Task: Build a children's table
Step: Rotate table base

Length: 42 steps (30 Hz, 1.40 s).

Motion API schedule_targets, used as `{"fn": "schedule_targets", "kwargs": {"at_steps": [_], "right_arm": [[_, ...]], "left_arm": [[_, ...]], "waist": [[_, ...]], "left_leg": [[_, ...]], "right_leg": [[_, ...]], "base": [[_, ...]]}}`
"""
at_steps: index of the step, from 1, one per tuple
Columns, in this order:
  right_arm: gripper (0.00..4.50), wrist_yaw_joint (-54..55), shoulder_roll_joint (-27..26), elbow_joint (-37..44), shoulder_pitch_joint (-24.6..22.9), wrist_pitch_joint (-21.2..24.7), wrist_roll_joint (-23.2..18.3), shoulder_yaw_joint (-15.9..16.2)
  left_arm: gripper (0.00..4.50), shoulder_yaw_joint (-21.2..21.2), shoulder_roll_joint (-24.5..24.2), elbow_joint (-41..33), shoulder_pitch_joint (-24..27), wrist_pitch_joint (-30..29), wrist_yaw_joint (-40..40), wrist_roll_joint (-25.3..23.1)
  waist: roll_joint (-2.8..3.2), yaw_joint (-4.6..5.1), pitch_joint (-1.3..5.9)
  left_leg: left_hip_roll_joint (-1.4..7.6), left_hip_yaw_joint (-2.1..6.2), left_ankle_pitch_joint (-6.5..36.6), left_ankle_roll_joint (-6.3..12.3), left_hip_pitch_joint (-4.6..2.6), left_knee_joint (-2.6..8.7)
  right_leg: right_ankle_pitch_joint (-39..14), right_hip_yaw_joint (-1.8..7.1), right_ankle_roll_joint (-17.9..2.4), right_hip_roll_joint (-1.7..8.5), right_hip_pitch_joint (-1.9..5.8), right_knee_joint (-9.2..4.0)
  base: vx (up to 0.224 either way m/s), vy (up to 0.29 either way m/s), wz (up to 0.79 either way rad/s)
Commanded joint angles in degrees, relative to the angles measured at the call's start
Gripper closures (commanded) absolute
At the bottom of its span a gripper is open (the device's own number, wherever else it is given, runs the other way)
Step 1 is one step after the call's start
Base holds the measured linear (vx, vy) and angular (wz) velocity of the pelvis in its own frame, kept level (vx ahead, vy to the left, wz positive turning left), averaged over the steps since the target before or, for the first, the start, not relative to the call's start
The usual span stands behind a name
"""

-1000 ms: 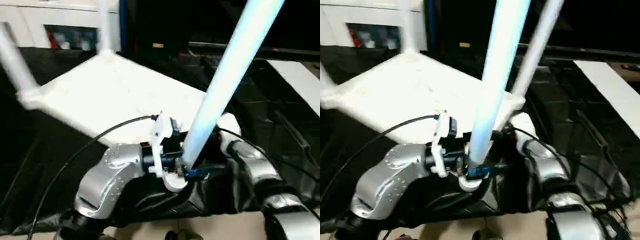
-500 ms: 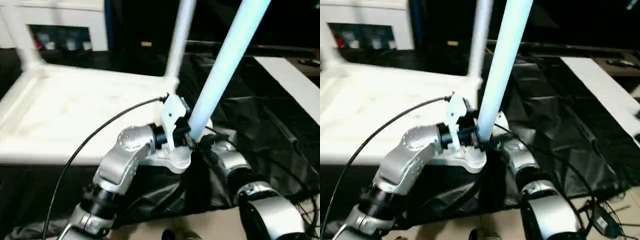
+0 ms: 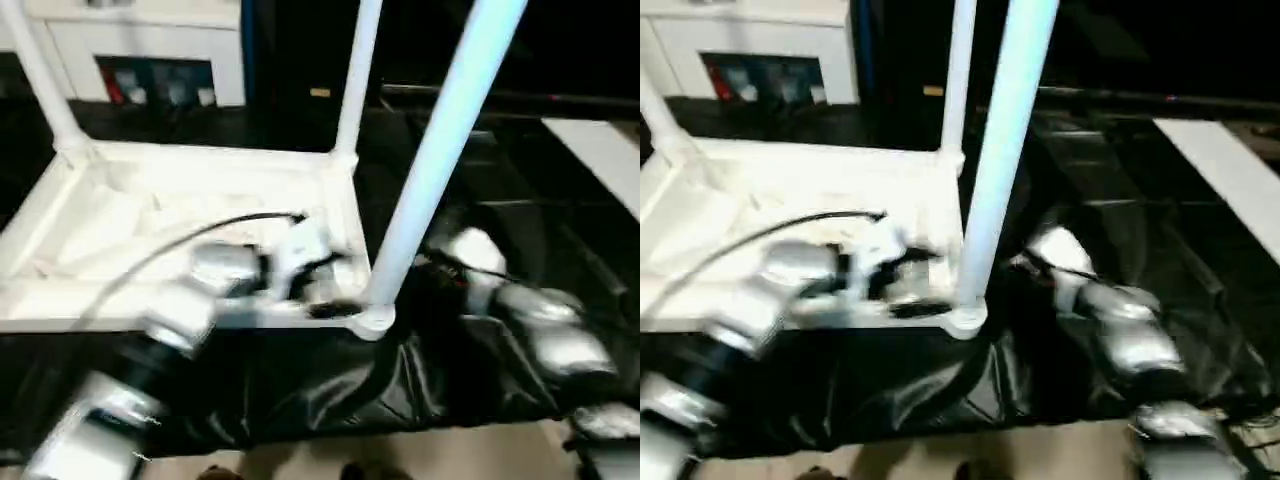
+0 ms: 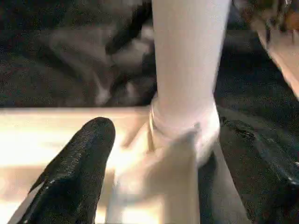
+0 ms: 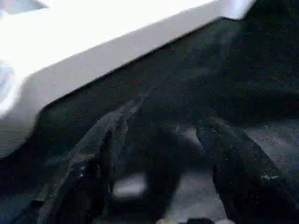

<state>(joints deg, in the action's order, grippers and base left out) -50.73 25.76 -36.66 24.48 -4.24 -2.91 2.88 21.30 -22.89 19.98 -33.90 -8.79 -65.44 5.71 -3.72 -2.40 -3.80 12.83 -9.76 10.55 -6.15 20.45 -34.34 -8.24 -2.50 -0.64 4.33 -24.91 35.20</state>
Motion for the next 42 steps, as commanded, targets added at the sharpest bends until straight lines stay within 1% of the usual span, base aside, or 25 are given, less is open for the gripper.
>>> {"fn": "schedule_targets", "kwargs": {"at_steps": [1,2,3,4,5,6,7,8,9,10,12,15,16,17,18,20,22,26,27,31,32,34,36,40,42], "right_arm": [[1.18,-3.8,1.8,4.6,-1.2,1.7,-2.1,0.8],[1.18,-5.3,3.1,7.1,-2.4,2.8,-3.2,0.9],[1.12,-8.2,5.3,11.7,-4.5,5.7,-5.4,0.9],[1.01,-9.1,6.0,13.2,-5.2,6.6,-6.1,0.9],[0.87,-9.1,6.0,13.2,-5.2,6.6,-6.1,0.9],[0.79,-12.6,8.3,19.2,-8.0,10.4,-8.4,0.5],[0.74,-13.3,8.7,20.6,-8.6,11.4,-9.0,0.4],[0.68,-13.8,9.1,21.7,-9.1,12.1,-9.4,0.3],[0.57,-14.6,9.7,23.9,-9.8,13.8,-10.2,0.2],[0.37,-15.5,10.4,26.4,-10.8,15.5,-11.3,0.0],[0.32,-15.7,10.7,27.2,-11.1,16.0,-11.5,0.0],[0.05,-16.5,12.0,30.0,-12.1,18.7,-13.2,0.1],[0.0,-16.6,12.1,30.5,-12.2,19.2,-13.5,0.2],[0.0,-16.6,12.2,30.8,-12.3,19.5,-13.6,0.2],[0.0,-16.8,12.4,32.1,-12.7,20.8,-14.3,0.2],[0.0,-16.8,12.6,33.2,-13.0,21.8,-14.6,0.1],[0.0,-16.8,12.6,33.6,-13.1,22.3,-14.7,0.1],[0.0,-16.5,12.8,35.1,-13.5,23.7,-15.1,0.1],[0.0,-16.3,12.9,35.4,-13.6,24.0,-15.3,0.2],[0.0,-16.0,12.9,35.7,-13.7,24.3,-15.5,0.4],[0.0,-15.9,12.9,36.0,-13.8,24.5,-15.5,0.4],[0.0,-15.8,12.8,36.4,-13.9,24.8,-15.6,0.4],[0.0,-15.8,12.6,36.5,-13.7,25.2,-15.6,0.5],[0.0,-15.2,11.7,35.9,-12.7,25.1,-15.2,1.3],[0.0,-14.2,10.3,34.6,-11.5,24.5,-14.3,2.4]], "left_arm": [[0.82,2.2,-0.3,1.0,-1.1,0.1,-1.9,-1.7],[0.84,2.7,-0.9,1.9,-1.3,0.6,-2.5,-2.3],[1.11,3.0,-1.5,2.9,-1.5,1.0,-3.3,-2.5],[1.11,3.0,-1.6,3.3,-1.5,1.2,-3.5,-2.5],[1.24,3.0,-1.6,3.3,-1.5,1.2,-3.5,-2.5],[1.29,2.9,-1.8,5.0,-1.9,1.8,-4.9,-2.5],[1.33,2.9,-1.8,5.4,-2.0,1.8,-5.0,-2.5],[1.43,2.9,-1.8,5.7,-2.1,1.8,-5.2,-2.5],[1.57,2.8,-1.8,6.4,-2.3,1.6,-5.7,-2.5],[1.73,2.8,-1.6,7.5,-2.4,1.5,-6.2,-2.4],[1.79,2.8,-1.6,7.9,-2.5,1.7,-6.5,-2.5],[2.14,2.3,-1.1,9.0,-2.7,1.1,-7.6,-1.4],[2.25,2.2,-1.0,9.2,-2.8,1.1,-7.7,-1.2],[2.25,2.1,-1.0,9.4,-2.9,1.1,-7.8,-1.1],[2.41,1.5,-0.5,10.5,-3.3,1.1,-8.0,-0.8],[2.51,1.4,-0.3,11.8,-3.8,1.6,-7.8,-1.3],[2.61,1.6,-0.3,12.5,-4.0,2.2,-7.4,-1.9],[3.02,2.0,-0.1,15.5,-5.0,4.2,-5.6,-4.1],[3.11,2.2,-0.1,16.5,-5.4,4.6,-5.0,-5.0],[3.53,2.7,-0.2,17.5,-5.6,5.2,-5.0,-5.7],[3.53,2.9,-0.3,17.7,-5.6,5.4,-5.2,-5.8],[3.77,3.1,-0.5,17.9,-5.6,5.5,-5.7,-5.9],[3.9,3.3,-0.7,18.3,-5.7,5.7,-6.3,-6.3],[4.14,3.0,-0.8,18.9,-5.9,6.1,-6.9,-6.7],[4.33,2.2,-0.6,18.3,-5.7,5.3,-7.2,-5.9]], "waist": [[0.37,-0.42,4.23],[0.36,-0.41,4.28],[0.94,-0.65,4.28],[0.72,-0.63,4.31],[0.73,-0.81,4.34],[0.74,-0.7,4.28],[0.7,-1.08,4.27],[0.68,-1.08,4.18],[1.1,-1.16,4.26],[0.82,-1.11,4.26],[0.84,-1.23,4.22],[0.77,-1.43,4.15],[0.87,-1.48,4.12],[0.84,-1.49,4.18],[0.78,-1.46,4.19],[0.83,-1.6,4.18],[0.74,-1.59,4.23],[0.75,-1.62,4.29],[0.84,-1.68,4.32],[0.8,-1.76,4.3],[0.83,-1.78,4.32],[0.69,-1.79,4.24],[0.79,-1.74,4.17],[0.84,-1.68,4.2],[0.78,-1.46,4.22]], "left_leg": [[-0.55,-0.79,15.5,2.82,0.04,3.74],[-0.55,-0.76,15.6,2.77,0.03,3.75],[-0.44,-0.75,15.5,2.96,-0.18,3.86],[-0.5,-0.67,15.4,3.13,-0.02,3.84],[-0.42,-0.61,15.4,3.16,0.03,3.89],[-0.55,-0.61,15.7,3.1,0.13,3.93],[-0.47,-0.69,16.2,3.31,-0.11,3.79],[-0.51,-0.72,16.4,3.4,-0.14,3.84],[-0.51,-0.52,16.2,3.09,0.1,3.94],[-0.51,-0.53,16.3,2.91,0.11,3.94],[-0.45,-0.59,16.9,2.71,-0.14,3.85],[-0.47,-0.56,17.2,2.4,-0.24,3.89],[-0.52,-0.54,17.3,2.41,-0.24,3.91],[-0.52,-0.52,17.3,2.34,-0.19,3.9],[-0.57,-0.5,17.1,2.24,-0.11,3.89],[-0.55,-0.49,17.3,2.25,-0.21,3.87],[-0.64,-0.44,17.0,2.32,-0.01,3.87],[-0.6,-0.34,16.3,2.26,0.11,3.91],[-0.55,-0.37,16.2,2.22,-0.03,3.85],[-0.55,-0.39,15.8,2.22,0.14,3.89],[-0.58,-0.37,15.8,2.15,0.17,3.88],[-0.67,-0.41,16.1,2.26,0.17,3.79],[-0.72,-0.36,16.2,2.29,0.16,3.83],[-0.75,-0.31,16.8,2.13,0.07,3.75],[-0.8,-0.19,16.8,1.91,0.35,3.86]], "right_leg": [[-19.9,1.33,-9.9,1.75,3.76,-4.6],[-20.5,1.3,-9.7,1.72,3.84,-4.71],[-18.6,1.44,-10.0,1.58,3.8,-4.78],[-17.8,1.4,-10.2,1.51,4.02,-4.59],[-17.5,1.37,-10.3,1.59,4.06,-4.46],[-18.5,1.26,-10.2,1.55,4.06,-4.59],[-19.8,1.34,-9.7,1.65,3.91,-4.87],[-20.4,1.36,-9.6,1.63,3.82,-4.97],[-20.8,1.29,-9.4,1.76,4.0,-4.82],[-21.7,1.17,-8.9,1.72,3.95,-5.04],[-22.9,1.2,-8.7,1.86,3.59,-5.2],[-24.6,1.14,-8.1,1.82,3.55,-5.41],[-25.3,1.1,-7.7,1.82,3.52,-5.51],[-25.5,1.07,-7.5,1.84,3.52,-5.49],[-26.4,0.99,-7.0,1.86,3.5,-5.64],[-26.9,1.0,-6.7,1.88,3.37,-5.77],[-26.9,0.9,-6.3,1.8,3.48,-5.75],[-26.1,0.88,-6.0,1.87,3.61,-5.63],[-26.0,0.92,-6.1,1.96,3.51,-5.7],[-25.1,0.96,-6.7,1.98,3.63,-5.6],[-25.3,0.94,-6.6,2.03,3.68,-5.54],[-27.5,0.88,-5.7,2.05,3.6,-5.84],[-29.5,0.76,-4.7,1.99,3.44,-6.09],[-31.5,0.67,-4.0,2.09,3.25,-6.4],[-31.9,0.51,-3.7,2.1,3.37,-6.29]], "base": [[0.0,0.0,0.0],[0.0,0.0,0.0],[0.0,0.0,0.0],[0.0,0.0,0.0],[0.0,0.0,0.0],[0.0,0.0,0.0],[0.0,0.0,0.0],[0.0,0.0,0.0],[0.0,0.0,0.0],[0.0,0.0,0.0],[0.0,0.0,0.0],[0.0,0.0,0.0],[0.0,0.0,0.0],[0.0,0.0,0.0],[0.0,0.0,0.0],[0.0,0.0,0.0],[0.0,0.0,0.0],[0.0,0.0,0.0],[0.0,0.0,0.0],[0.0,0.0,0.0],[0.0,0.0,0.0],[0.0,0.0,0.0],[0.0,0.0,0.0],[0.0,0.0,0.0],[0.0,0.0,0.0]]}}
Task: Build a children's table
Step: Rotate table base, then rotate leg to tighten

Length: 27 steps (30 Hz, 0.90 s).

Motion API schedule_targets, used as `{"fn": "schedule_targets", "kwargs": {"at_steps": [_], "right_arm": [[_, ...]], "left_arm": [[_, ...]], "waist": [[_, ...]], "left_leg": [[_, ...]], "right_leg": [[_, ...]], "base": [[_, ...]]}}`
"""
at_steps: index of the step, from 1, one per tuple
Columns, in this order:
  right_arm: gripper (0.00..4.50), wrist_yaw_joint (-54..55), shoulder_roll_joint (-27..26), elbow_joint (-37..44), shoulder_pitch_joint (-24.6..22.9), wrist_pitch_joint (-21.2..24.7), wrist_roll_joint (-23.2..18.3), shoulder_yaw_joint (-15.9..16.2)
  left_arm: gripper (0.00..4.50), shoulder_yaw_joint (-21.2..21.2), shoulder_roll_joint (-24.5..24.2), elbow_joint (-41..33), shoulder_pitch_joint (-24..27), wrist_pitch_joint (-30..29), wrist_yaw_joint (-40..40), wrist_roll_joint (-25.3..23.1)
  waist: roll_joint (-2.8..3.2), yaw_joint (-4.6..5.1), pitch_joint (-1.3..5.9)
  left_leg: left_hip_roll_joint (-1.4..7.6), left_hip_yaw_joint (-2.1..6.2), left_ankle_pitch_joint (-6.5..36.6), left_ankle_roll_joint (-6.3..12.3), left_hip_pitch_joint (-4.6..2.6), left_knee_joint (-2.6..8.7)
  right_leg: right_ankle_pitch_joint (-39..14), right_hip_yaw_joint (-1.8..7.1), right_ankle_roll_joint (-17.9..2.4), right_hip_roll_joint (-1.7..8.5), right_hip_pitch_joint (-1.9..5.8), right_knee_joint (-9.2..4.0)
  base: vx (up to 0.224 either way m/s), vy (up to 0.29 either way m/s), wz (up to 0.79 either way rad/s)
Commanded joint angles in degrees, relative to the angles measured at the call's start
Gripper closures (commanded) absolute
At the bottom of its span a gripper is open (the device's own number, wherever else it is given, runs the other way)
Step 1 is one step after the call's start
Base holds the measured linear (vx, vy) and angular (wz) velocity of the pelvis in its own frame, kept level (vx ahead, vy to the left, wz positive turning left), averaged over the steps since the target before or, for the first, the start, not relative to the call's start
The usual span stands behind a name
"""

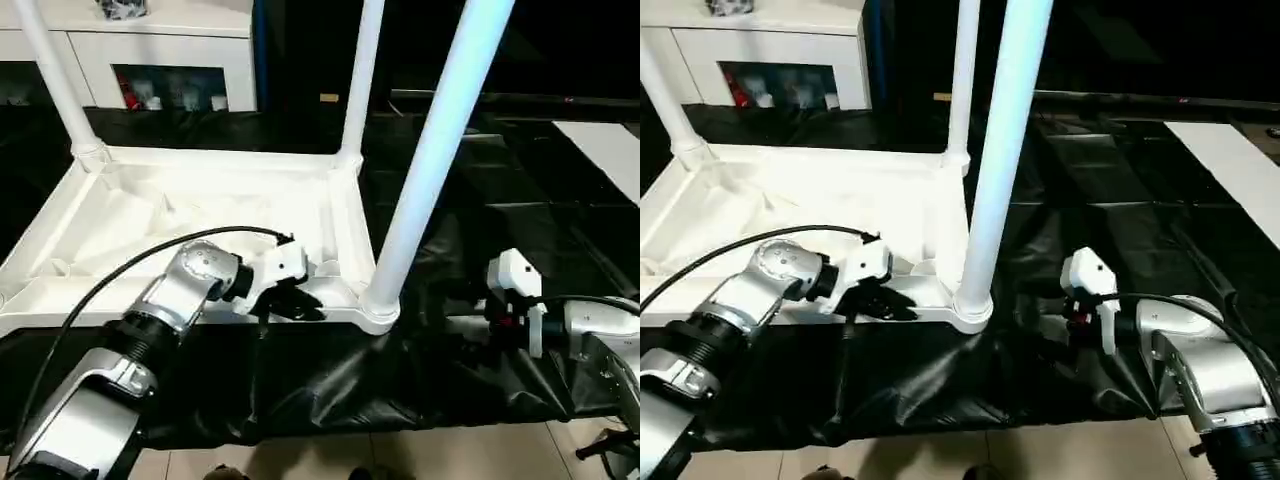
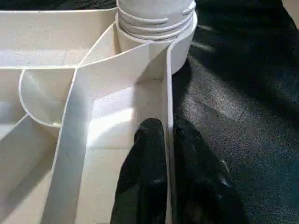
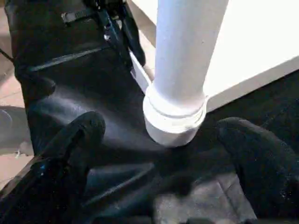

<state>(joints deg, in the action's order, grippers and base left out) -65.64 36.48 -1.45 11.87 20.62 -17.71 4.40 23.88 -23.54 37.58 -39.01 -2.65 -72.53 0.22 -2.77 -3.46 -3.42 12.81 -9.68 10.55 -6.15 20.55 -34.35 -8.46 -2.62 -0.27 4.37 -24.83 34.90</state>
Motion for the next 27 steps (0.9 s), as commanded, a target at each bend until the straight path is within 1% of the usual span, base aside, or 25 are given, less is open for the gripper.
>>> {"fn": "schedule_targets", "kwargs": {"at_steps": [1,2,3,4,5,6,7,8,9,10,11,12,13,14,15,16,17,21,22,23,24,25,27], "right_arm": [[0.0,1.0,-0.8,-1.0,1.5,-0.4,0.8,1.3],[0.0,2.2,-2.1,-2.3,2.4,-0.9,1.9,2.2],[0.0,3.1,-2.8,-3.1,2.9,-1.3,2.7,2.7],[0.0,4.6,-3.7,-4.5,3.6,-2.4,4.4,3.5],[0.0,6.5,-4.7,-6.0,4.4,-3.6,6.1,4.2],[0.0,7.7,-5.3,-7.0,4.9,-4.3,7.2,4.5],[0.0,8.6,-6.8,-9.0,6.2,-4.6,7.5,5.0],[0.0,9.0,-8.0,-10.4,7.1,-4.5,7.4,5.2],[0.18,9.3,-8.5,-11.1,7.6,-4.8,7.8,5.6],[0.28,9.5,-8.7,-11.4,7.8,-5.1,8.2,5.8],[0.38,9.6,-8.8,-11.9,8.1,-5.4,8.4,6.0],[0.45,9.6,-8.9,-12.2,8.3,-5.6,8.6,6.2],[0.45,10.0,-9.4,-12.9,8.8,-5.9,8.7,6.2],[0.45,10.1,-9.6,-13.2,9.0,-5.9,8.7,6.2],[0.68,10.1,-9.9,-14.2,9.7,-6.3,8.7,6.5],[0.68,10.0,-10.0,-14.5,9.8,-6.5,8.8,6.6],[0.77,9.8,-10.1,-14.8,9.9,-6.7,8.9,6.7],[1.09,9.2,-10.5,-16.6,10.6,-8.1,9.7,7.6],[1.09,9.0,-10.7,-17.4,10.9,-8.7,10.0,7.8],[1.2,8.9,-10.8,-17.8,11.1,-8.8,10.0,7.8],[1.31,8.8,-11.2,-18.6,11.5,-9.2,10.1,7.9],[1.31,8.8,-11.3,-18.9,11.7,-9.3,10.1,8.0],[1.45,8.7,-12.3,-20.3,12.5,-9.5,9.6,7.9]], "left_arm": [[4.4,-0.6,0.1,0.5,-0.6,-1.2,-0.3,0.0],[4.43,-1.3,0.4,-0.6,-0.2,-2.4,-0.8,1.2],[4.47,-1.7,0.5,-1.3,0.0,-3.1,-1.1,1.8],[4.47,-2.2,0.7,-2.2,0.4,-3.8,-1.5,2.7],[4.47,-2.5,0.8,-3.2,0.9,-4.6,-1.6,3.3],[4.47,-2.7,0.9,-3.7,1.1,-5.0,-1.7,3.6],[4.47,-2.6,0.9,-4.6,2.0,-5.4,-1.4,3.5],[4.47,-2.4,0.9,-5.3,2.7,-5.5,-1.2,3.4],[4.49,-2.4,0.8,-5.5,3.0,-5.6,-0.9,3.2],[4.5,-2.3,0.8,-5.6,3.1,-5.6,-0.8,3.1],[4.5,-2.4,0.8,-5.7,3.3,-5.7,-0.6,3.2],[4.5,-2.5,0.8,-5.8,3.4,-5.8,-0.5,3.2],[4.5,-2.6,0.8,-6.1,3.6,-6.0,-0.2,3.3],[4.5,-2.6,0.8,-6.3,3.7,-6.1,-0.2,3.3],[4.5,-2.8,0.9,-7.0,4.1,-6.4,0.1,3.3],[4.5,-2.8,0.9,-7.2,4.3,-6.5,0.1,3.2],[4.5,-2.9,0.9,-7.6,4.4,-6.7,0.2,3.1],[4.5,-2.9,0.8,-8.1,4.9,-7.0,0.6,2.6],[4.5,-3.0,0.8,-8.4,5.0,-7.2,0.9,2.4],[4.5,-3.0,0.8,-8.5,5.1,-7.3,0.9,2.3],[4.5,-3.0,0.8,-8.8,5.2,-7.4,1.1,2.2],[4.5,-3.0,0.7,-8.9,5.3,-7.4,1.1,2.1],[4.5,-3.1,0.7,-9.0,5.3,-7.7,1.6,2.0]], "waist": [[-0.12,-0.36,3.8],[-0.09,-0.3,3.82],[-0.09,-0.2,3.83],[-0.03,-0.33,3.91],[0.02,-0.24,3.87],[0.03,-0.23,3.92],[-0.01,-0.27,3.9],[-0.27,-0.21,4.04],[-0.05,0.14,3.95],[0.04,-0.05,4.02],[0.09,-0.19,4.11],[0.13,-0.23,4.22],[0.17,-0.12,4.13],[0.22,-0.1,4.19],[0.27,-0.1,4.23],[-0.28,-0.27,4.28],[-0.16,-0.27,4.26],[-0.1,-0.07,4.15],[-0.23,-0.05,4.08],[-0.16,-0.08,4.1],[-0.27,0.03,4.06],[-0.25,0.09,4.01],[-0.21,0.16,4.03]], "left_leg": [[-0.78,-0.23,16.8,1.84,0.31,3.89],[-0.86,-0.27,17.0,1.7,0.16,3.79],[-0.82,-0.27,17.0,1.38,0.03,3.74],[-0.7,-0.35,16.9,1.17,-0.23,3.7],[-0.73,-0.38,17.1,1.22,-0.3,3.75],[-0.63,-0.3,16.9,0.88,-0.02,3.95],[-0.65,-0.39,17.0,0.96,-0.11,3.93],[-0.47,-0.31,16.8,0.91,-0.15,3.95],[-0.63,-0.19,16.4,0.96,0.45,4.18],[-0.53,-0.37,16.4,1.12,0.16,4.05],[-0.43,-0.42,16.1,1.15,-0.08,3.95],[-0.38,-0.53,15.0,1.44,-0.12,3.97],[-0.46,-0.52,14.4,1.57,0.24,4.11],[-0.44,-0.49,14.4,1.54,0.26,4.12],[-0.49,-0.57,14.3,1.51,0.24,4.02],[-0.43,-0.55,13.5,1.64,0.31,4.0],[-0.44,-0.61,13.3,1.73,0.29,4.0],[-0.45,-0.7,13.6,1.79,0.26,4.01],[-0.48,-0.72,13.9,1.77,0.2,4.01],[-0.44,-0.72,14.1,1.7,0.18,3.99],[-0.43,-0.68,14.2,1.67,0.25,4.05],[-0.48,-0.67,14.4,1.67,0.26,4.07],[-0.55,-0.67,14.8,1.65,0.22,4.03]], "right_leg": [[-32.1,0.54,-3.9,2.04,3.29,-6.06],[-33.1,0.48,-3.7,2.1,3.13,-6.26],[-33.2,0.51,-4.0,2.22,2.9,-6.21],[-32.0,0.65,-4.5,2.24,2.77,-6.14],[-31.4,0.69,-5.0,2.08,2.66,-6.06],[-30.0,0.71,-5.5,2.18,3.02,-5.74],[-29.6,0.77,-5.6,2.1,2.93,-5.78],[-28.5,0.81,-6.2,2.22,2.98,-5.41],[-27.5,0.75,-6.6,2.14,3.41,-5.21],[-27.2,0.86,-6.5,2.12,3.2,-5.36],[-26.1,1.04,-6.8,2.23,3.11,-5.21],[-22.6,1.29,-8.1,2.12,3.21,-4.78],[-20.5,1.26,-8.9,1.94,3.53,-4.49],[-20.2,1.22,-9.1,2.01,3.61,-4.36],[-20.3,1.23,-9.1,2.08,3.61,-4.42],[-20.4,1.27,-9.1,2.25,3.73,-4.22],[-20.4,1.33,-9.1,2.25,3.68,-4.33],[-21.4,1.33,-8.8,2.21,3.59,-4.45],[-22.6,1.32,-8.4,2.18,3.5,-4.59],[-23.0,1.35,-8.3,2.27,3.46,-4.62],[-23.5,1.33,-8.0,2.26,3.49,-4.69],[-24.0,1.3,-7.8,2.22,3.47,-4.74],[-25.3,1.3,-7.3,2.24,3.4,-4.87]], "base": [[0.0,0.0,0.0],[0.0,0.0,0.0],[0.0,0.0,0.0],[0.0,0.0,0.0],[0.0,0.0,0.0],[0.0,0.0,0.0],[0.0,0.0,0.0],[0.0,0.0,0.0],[0.0,0.0,0.0],[0.0,0.0,0.0],[0.0,0.0,0.0],[0.0,0.0,0.0],[0.0,0.0,0.0],[0.0,0.0,0.0],[0.0,0.0,0.0],[0.0,0.0,0.0],[0.0,0.0,0.0],[0.0,0.0,0.0],[0.0,0.0,0.0],[0.0,0.0,0.0],[0.0,0.0,0.0],[0.0,0.0,0.0],[0.0,0.0,0.0]]}}
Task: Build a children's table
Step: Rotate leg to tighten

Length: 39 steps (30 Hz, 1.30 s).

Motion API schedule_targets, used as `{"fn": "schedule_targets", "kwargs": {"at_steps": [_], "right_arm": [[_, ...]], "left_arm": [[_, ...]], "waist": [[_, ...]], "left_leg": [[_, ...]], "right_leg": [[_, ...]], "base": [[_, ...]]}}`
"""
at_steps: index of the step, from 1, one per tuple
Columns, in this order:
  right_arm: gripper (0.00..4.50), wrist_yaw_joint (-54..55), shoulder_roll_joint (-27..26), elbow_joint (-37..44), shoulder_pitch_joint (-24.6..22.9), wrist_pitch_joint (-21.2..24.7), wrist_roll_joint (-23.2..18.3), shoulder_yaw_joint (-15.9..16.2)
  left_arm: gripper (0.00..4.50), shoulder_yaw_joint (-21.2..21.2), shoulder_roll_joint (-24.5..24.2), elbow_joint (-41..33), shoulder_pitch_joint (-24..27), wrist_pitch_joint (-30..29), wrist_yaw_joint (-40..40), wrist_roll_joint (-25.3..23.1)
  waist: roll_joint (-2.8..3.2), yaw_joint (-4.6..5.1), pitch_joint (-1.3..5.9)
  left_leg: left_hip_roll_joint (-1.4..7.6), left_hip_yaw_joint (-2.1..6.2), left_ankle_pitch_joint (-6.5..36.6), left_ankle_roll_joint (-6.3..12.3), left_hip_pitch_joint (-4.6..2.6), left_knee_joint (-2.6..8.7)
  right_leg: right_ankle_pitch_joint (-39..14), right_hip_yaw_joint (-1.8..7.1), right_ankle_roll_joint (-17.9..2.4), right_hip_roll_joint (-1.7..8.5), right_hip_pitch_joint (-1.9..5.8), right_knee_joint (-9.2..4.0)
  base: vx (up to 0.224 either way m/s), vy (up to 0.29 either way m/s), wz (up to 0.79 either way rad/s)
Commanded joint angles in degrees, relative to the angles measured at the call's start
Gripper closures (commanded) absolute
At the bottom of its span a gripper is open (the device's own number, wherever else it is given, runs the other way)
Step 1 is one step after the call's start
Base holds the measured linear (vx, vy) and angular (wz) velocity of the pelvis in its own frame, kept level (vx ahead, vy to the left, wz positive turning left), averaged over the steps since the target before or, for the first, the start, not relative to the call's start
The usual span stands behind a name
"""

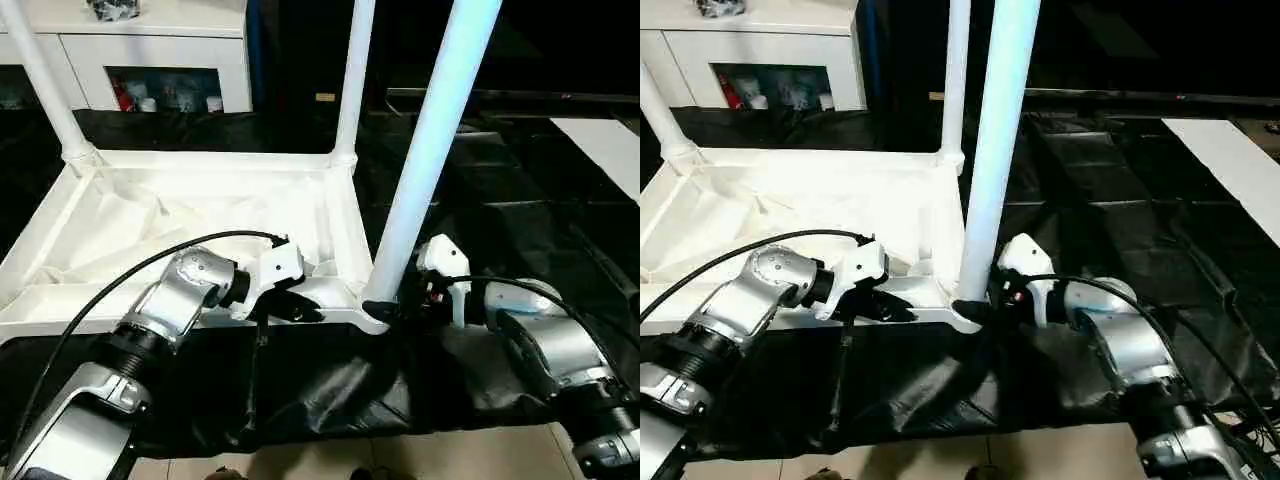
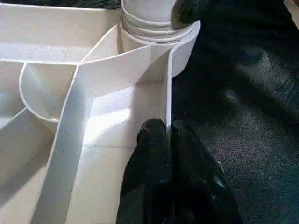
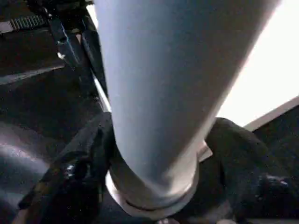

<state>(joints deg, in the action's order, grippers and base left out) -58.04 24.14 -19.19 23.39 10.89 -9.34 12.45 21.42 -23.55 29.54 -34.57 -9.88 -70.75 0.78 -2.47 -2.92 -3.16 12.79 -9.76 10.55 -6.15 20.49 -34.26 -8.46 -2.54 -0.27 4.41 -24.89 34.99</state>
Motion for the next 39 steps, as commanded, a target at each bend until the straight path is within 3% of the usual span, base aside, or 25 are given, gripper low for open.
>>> {"fn": "schedule_targets", "kwargs": {"at_steps": [1,12,14,16,18,19,20,21,22,23,24,25,26,27,28,29,30,31,32,33,34,36,39], "right_arm": [[1.56,1.1,-0.2,-2.7,1.0,0.3,1.1,-0.2],[2.45,4.1,-5.0,-5.6,-1.0,2.0,-0.7,-0.7],[2.49,8.8,-7.8,-8.0,-1.2,1.6,0.3,-1.2],[2.51,15.8,-12.9,-11.2,-0.9,2.2,1.2,-1.6],[2.53,19.7,-16.1,-13.0,0.0,2.3,1.7,-1.4],[2.53,21.6,-18.0,-14.1,0.7,2.4,2.1,-1.3],[2.54,23.8,-19.6,-15.3,1.6,2.2,2.7,-1.1],[2.54,25.2,-20.7,-16.2,2.2,2.0,3.1,-1.0],[2.54,26.7,-22.0,-17.6,3.3,2.1,3.4,-0.9],[2.54,27.7,-23.2,-18.7,4.2,2.2,3.7,-0.9],[2.54,27.8,-23.9,-19.1,4.8,1.6,3.6,-1.0],[2.54,27.7,-24.5,-19.5,5.3,1.1,3.5,-1.1],[1.85,27.5,-24.8,-19.7,5.6,0.1,3.5,-1.3],[1.85,26.6,-24.6,-19.4,5.7,-0.8,3.2,-1.6],[1.79,25.6,-24.2,-19.1,5.6,-1.4,2.9,-1.9],[1.64,24.1,-23.4,-18.7,5.3,-1.8,2.8,-2.3],[1.48,22.1,-22.3,-18.1,4.9,-2.2,2.4,-2.9],[1.48,22.1,-22.3,-18.1,4.9,-2.2,2.4,-2.9],[1.38,19.6,-20.9,-17.3,4.4,-2.6,2.0,-3.4],[1.28,17.6,-19.6,-16.5,3.9,-2.9,1.7,-3.4],[1.16,15.6,-18.4,-15.8,3.5,-2.8,1.3,-3.2],[1.05,11.4,-15.5,-14.0,2.6,-2.3,0.7,-2.8],[0.72,5.6,-11.3,-11.4,1.3,-1.8,0.2,-2.2]], "left_arm": [[4.5,-0.6,0.7,-1.0,0.9,-0.5,-0.1,1.4],[4.5,-1.4,2.9,-0.9,1.0,-3.8,7.3,-0.8],[4.5,-1.3,5.1,-0.6,0.9,-5.2,11.3,-2.1],[4.5,-1.6,10.6,1.1,0.0,-7.6,18.9,-3.0],[4.5,-1.6,14.2,2.9,-1.1,-8.3,22.6,-3.3],[4.5,-1.6,16.1,3.9,-1.8,-8.6,24.5,-3.6],[4.5,-1.6,17.6,5.2,-2.6,-8.6,26.3,-3.9],[4.5,-1.5,18.6,6.1,-3.2,-8.5,27.5,-4.2],[4.5,-1.3,19.4,7.2,-3.9,-8.0,28.2,-4.5],[4.5,-1.0,20.0,8.0,-4.4,-7.6,28.7,-4.8],[4.5,-0.6,19.9,8.4,-4.7,-7.0,28.4,-5.1],[4.5,-0.3,19.8,8.8,-5.0,-6.6,28.2,-5.5],[4.5,-0.2,19.3,8.6,-5.0,-6.5,27.8,-5.8],[4.5,-0.3,18.4,8.0,-4.7,-6.5,26.7,-5.9],[4.5,-0.6,17.7,7.4,-4.3,-6.6,25.8,-5.9],[4.5,-1.1,16.9,6.9,-4.0,-6.8,25.2,-6.1],[4.5,-1.5,16.1,6.7,-3.7,-6.6,24.2,-6.2],[4.5,-1.5,16.1,6.7,-3.7,-6.6,24.2,-6.2],[4.5,-1.8,15.1,6.5,-3.4,-6.2,22.9,-6.0],[4.5,-1.9,14.3,6.0,-3.1,-5.8,21.5,-5.6],[4.5,-2.0,13.7,5.7,-2.9,-5.7,20.3,-5.1],[4.5,-2.0,12.2,4.6,-2.3,-5.0,17.0,-4.2],[4.5,-1.8,9.7,2.0,-1.2,-5.1,12.1,-2.7]], "waist": [[-0.5,-0.25,3.7],[-0.43,-0.14,3.72],[-0.73,0.09,3.65],[-0.92,0.37,3.41],[-0.88,0.96,2.95],[-0.52,1.31,3.2],[-0.44,1.99,2.96],[-0.09,2.3,3.08],[0.51,2.87,2.92],[0.89,3.48,2.7],[3.53,3.1,2.25],[3.53,3.1,2.25],[3.65,-0.5,1.69],[-0.29,0.18,3.39],[-1.59,-0.19,2.15],[-1.55,-0.84,3.6],[-1.15,-1.06,3.94],[-1.19,-1.05,4.04],[-0.29,-0.79,4.39],[-0.17,-0.73,4.49],[-0.02,-0.44,4.12],[-0.43,-0.57,4.25],[-0.29,-0.78,4.48]], "left_leg": [[-0.55,-0.54,15.0,1.61,0.33,3.97],[-0.46,-0.51,16.3,1.1,0.05,4.1],[-0.52,-0.45,17.2,0.62,0.06,4.14],[-0.76,-0.36,19.3,0.2,-0.23,4.05],[-1.1,-0.13,23.2,-0.22,-1.14,3.75],[-1.22,0.05,24.4,0.08,-1.77,3.5],[-1.2,0.47,26.4,0.31,-1.51,4.04],[-1.07,0.71,27.9,0.29,-1.82,4.1],[-1.0,1.03,31.0,0.68,-2.34,4.16],[-0.76,1.25,33.7,0.92,-3.29,4.14],[3.73,2.75,47.3,0.47,1.13,10.39],[3.73,2.75,47.3,0.47,1.13,10.39],[3.5,-0.13,53.2,0.36,2.47,12.9],[2.25,0.51,43.6,1.77,-2.62,8.8],[-1.9,0.13,28.5,-0.24,-5.62,-0.42],[-0.94,1.55,14.9,0.75,0.32,1.44],[-0.41,1.96,11.6,0.0,2.11,3.58],[-0.35,1.93,10.0,-0.68,2.46,4.6],[-0.13,1.71,9.7,-0.41,1.03,5.06],[0.01,1.52,11.2,0.11,0.43,5.01],[0.01,1.28,14.3,0.74,0.44,5.14],[-0.04,0.92,14.5,2.19,0.47,5.11],[0.02,0.73,11.2,3.6,0.42,4.96]], "right_leg": [[-26.3,1.16,-6.9,2.19,3.42,-5.09],[-26.8,1.18,-6.8,2.08,3.05,-5.26],[-29.1,1.02,-6.0,2.1,2.93,-5.59],[-34.1,0.71,-4.2,2.05,2.51,-6.32],[-40.8,-0.24,-1.7,1.81,1.73,-7.69],[-42.1,-0.65,-1.2,2.26,1.82,-8.41],[-42.6,-1.89,-0.4,1.83,2.38,-8.99],[-42.6,-2.7,0.0,1.91,2.6,-9.3],[-43.2,-4.54,1.3,1.84,2.92,-10.73],[-43.0,-6.3,1.8,1.57,2.78,-11.97],[-23.8,-6.75,-1.9,1.43,9.7,-0.33],[-23.8,-6.75,-1.9,1.43,9.7,-0.33],[-10.1,-5.33,-3.6,0.55,8.64,4.19],[-25.4,0.2,-0.2,2.79,6.73,1.99],[-59.1,-0.46,1.9,7.58,-0.05,-9.19],[-56.7,1.2,2.1,8.82,5.4,-7.22],[-49.2,0.35,1.2,7.59,6.85,-6.19],[-40.9,-0.46,0.5,5.72,6.56,-5.36],[-20.7,-0.66,-4.5,3.75,5.61,-3.84],[-18.9,-0.54,-6.3,3.57,5.35,-3.75],[-18.1,-0.35,-8.5,3.54,5.21,-3.92],[-16.8,-0.27,-9.4,3.58,5.57,-4.04],[-12.4,-0.23,-10.5,3.59,5.87,-3.8]], "base": [[0.0,0.0,0.0],[0.0,0.0,0.0],[0.0,0.0,0.0],[0.0,0.0,0.0],[0.0,0.0,0.0],[0.0,0.0,0.0],[0.0,0.0,0.0],[-0.04,0.066,-0.1],[-0.04,0.066,-0.1],[-0.068,0.062,-0.04],[-0.096,0.027,-0.04],[-0.096,0.027,-0.04],[-0.061,-0.018,0.07],[0.033,-0.069,0.1],[0.033,-0.069,0.1],[0.08,-0.051,-0.26],[0.066,0.019,-0.41],[0.066,0.019,-0.41],[0.0,0.0,0.0],[0.0,0.0,0.0],[0.0,0.0,0.0],[0.0,0.0,0.0],[0.0,0.0,0.0]]}}
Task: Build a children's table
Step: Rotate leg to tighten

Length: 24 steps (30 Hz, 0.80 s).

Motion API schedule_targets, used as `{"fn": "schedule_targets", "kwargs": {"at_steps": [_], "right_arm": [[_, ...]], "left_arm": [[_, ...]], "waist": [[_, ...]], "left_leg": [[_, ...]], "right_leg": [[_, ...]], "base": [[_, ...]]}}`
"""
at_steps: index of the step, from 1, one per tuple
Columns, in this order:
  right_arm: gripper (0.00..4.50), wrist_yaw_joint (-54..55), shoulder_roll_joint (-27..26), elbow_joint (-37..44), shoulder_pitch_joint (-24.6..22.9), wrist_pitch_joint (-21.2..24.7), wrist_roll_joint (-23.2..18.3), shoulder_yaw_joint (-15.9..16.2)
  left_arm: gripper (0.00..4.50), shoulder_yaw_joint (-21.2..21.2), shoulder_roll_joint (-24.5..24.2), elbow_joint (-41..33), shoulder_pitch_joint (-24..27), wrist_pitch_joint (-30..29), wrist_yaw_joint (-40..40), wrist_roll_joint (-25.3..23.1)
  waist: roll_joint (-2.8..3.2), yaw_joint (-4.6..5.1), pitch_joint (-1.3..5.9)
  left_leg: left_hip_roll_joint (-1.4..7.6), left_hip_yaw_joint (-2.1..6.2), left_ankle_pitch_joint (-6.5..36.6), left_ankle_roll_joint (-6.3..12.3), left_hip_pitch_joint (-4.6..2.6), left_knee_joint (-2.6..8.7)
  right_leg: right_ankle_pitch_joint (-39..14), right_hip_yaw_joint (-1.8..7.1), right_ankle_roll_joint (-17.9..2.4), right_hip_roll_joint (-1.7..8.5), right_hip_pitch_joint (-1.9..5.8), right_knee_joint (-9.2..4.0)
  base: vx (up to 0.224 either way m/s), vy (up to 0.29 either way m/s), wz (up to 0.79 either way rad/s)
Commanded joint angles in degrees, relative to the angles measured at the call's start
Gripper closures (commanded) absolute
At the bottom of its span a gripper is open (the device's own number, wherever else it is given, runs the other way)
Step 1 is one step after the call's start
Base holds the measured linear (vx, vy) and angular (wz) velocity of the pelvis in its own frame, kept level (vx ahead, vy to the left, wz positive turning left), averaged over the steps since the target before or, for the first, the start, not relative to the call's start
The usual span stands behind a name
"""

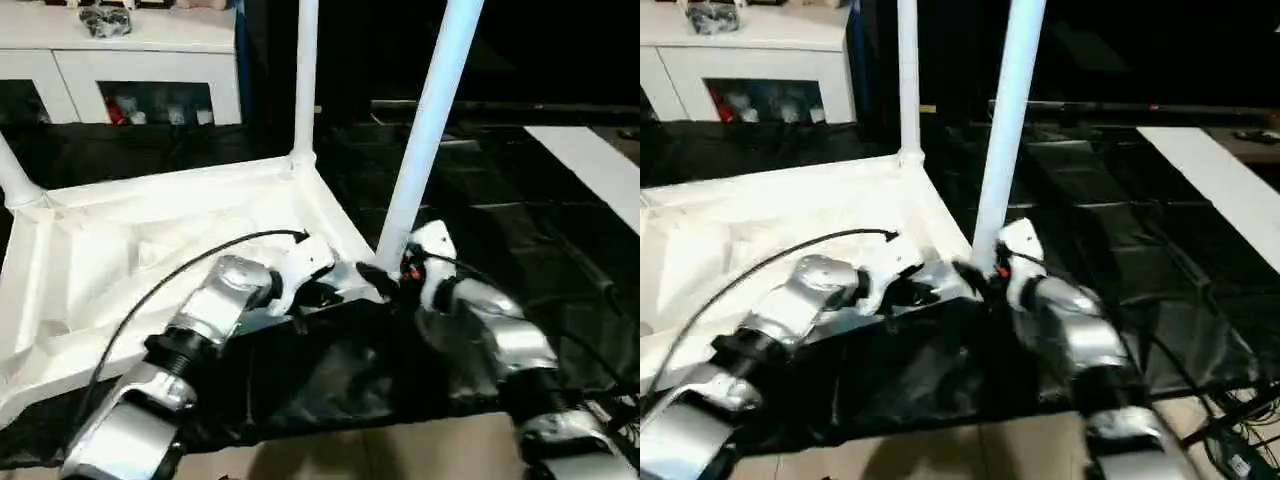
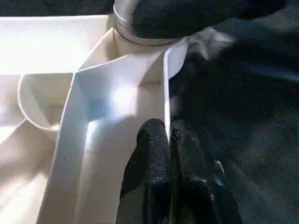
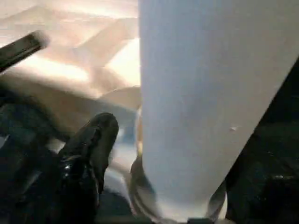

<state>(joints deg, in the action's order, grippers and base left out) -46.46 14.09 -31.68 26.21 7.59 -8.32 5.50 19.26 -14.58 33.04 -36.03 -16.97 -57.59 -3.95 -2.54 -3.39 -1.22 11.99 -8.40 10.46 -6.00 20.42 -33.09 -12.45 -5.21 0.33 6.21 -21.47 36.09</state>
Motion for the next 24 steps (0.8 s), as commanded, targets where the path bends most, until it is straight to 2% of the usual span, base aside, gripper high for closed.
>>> {"fn": "schedule_targets", "kwargs": {"at_steps": [1,3,4,6,11,13,16,18,20,24], "right_arm": [[0.64,-7.1,-0.4,1.5,-1.7,1.4,-0.9,4.8],[0.5,-11.3,2.6,3.0,-2.4,1.8,-0.9,5.7],[0.27,-13.0,3.9,3.4,-2.6,1.5,-0.5,6.2],[0.21,-14.7,6.1,2.9,-2.3,-1.1,2.0,7.0],[0.18,-17.9,7.9,1.4,-1.3,-2.9,2.4,6.7],[0.52,-18.4,8.2,0.5,-0.3,-2.7,2.1,6.6],[0.63,-19.1,8.7,-0.1,0.4,-2.4,1.8,6.9],[0.93,-20.2,8.7,-0.2,0.7,-2.0,1.2,6.8],[0.95,-21.4,8.5,-0.4,0.8,-1.8,0.6,6.5],[1.39,-23.9,8.3,-0.2,0.7,-0.5,-0.5,6.3]], "left_arm": [[4.5,0.3,0.3,-2.0,0.5,2.2,-2.2,2.3],[4.5,0.6,-1.4,-3.4,0.9,3.1,-5.4,2.9],[4.5,0.6,-2.1,-4.1,1.1,3.0,-6.7,3.1],[4.5,0.9,-3.4,-4.8,1.2,3.8,-9.2,3.1],[4.5,1.8,-5.5,-5.5,1.3,5.1,-12.9,3.0],[4.5,2.6,-6.6,-5.3,1.3,6.2,-14.4,2.6],[4.5,3.0,-7.5,-5.5,1.3,6.6,-16.2,2.6],[4.5,2.8,-7.8,-5.4,1.2,6.6,-17.2,2.7],[4.5,2.9,-7.9,-5.2,1.0,6.7,-18.1,3.0],[4.5,2.5,-8.0,-4.4,0.6,6.5,-19.4,3.9]], "waist": [[-0.21,-0.25,2.6],[-0.3,-0.22,2.67],[-0.32,-0.29,2.77],[-0.16,-0.26,2.84],[-0.09,-0.39,2.49],[0.07,-0.37,2.48],[-0.06,-0.35,2.39],[-0.02,-0.32,2.41],[-0.07,-0.37,2.47],[0.1,-0.62,2.5]], "left_leg": [[0.88,-0.71,9.7,4.14,0.62,3.71],[0.82,-0.81,7.4,4.94,0.73,3.5],[0.85,-0.87,6.5,5.38,0.68,3.38],[0.93,-0.99,5.5,6.17,0.6,3.19],[1.1,-1.21,8.8,5.28,0.32,3.46],[1.24,-1.26,9.6,4.62,0.17,3.52],[1.31,-1.37,10.5,3.81,0.19,3.63],[1.34,-1.46,10.2,3.64,0.21,3.62],[1.37,-1.6,9.7,3.71,0.14,3.51],[1.46,-1.8,8.7,3.97,0.09,3.45]], "right_leg": [[-5.7,2.5,-11.9,1.82,2.53,-4.62],[-2.4,2.49,-12.7,1.73,2.63,-4.3],[-0.8,2.46,-13.3,1.73,2.69,-4.1],[1.3,2.49,-14.3,1.71,2.46,-3.86],[-2.4,2.56,-14.9,1.83,2.19,-4.26],[-2.4,2.6,-15.2,1.82,2.09,-4.2],[-3.6,2.59,-14.6,1.86,2.17,-4.28],[-3.1,2.62,-14.7,1.84,2.16,-4.16],[-2.2,2.64,-14.9,1.87,2.15,-4.08],[-0.2,2.59,-15.3,1.78,2.14,-3.83]], "base": [[0.0,0.0,0.0],[0.0,0.0,0.0],[0.0,0.0,0.0],[0.0,0.0,0.0],[0.0,0.0,0.0],[0.0,0.0,0.0],[0.0,0.0,0.0],[0.0,0.0,0.0],[0.0,0.0,0.0],[0.0,0.0,0.0]]}}
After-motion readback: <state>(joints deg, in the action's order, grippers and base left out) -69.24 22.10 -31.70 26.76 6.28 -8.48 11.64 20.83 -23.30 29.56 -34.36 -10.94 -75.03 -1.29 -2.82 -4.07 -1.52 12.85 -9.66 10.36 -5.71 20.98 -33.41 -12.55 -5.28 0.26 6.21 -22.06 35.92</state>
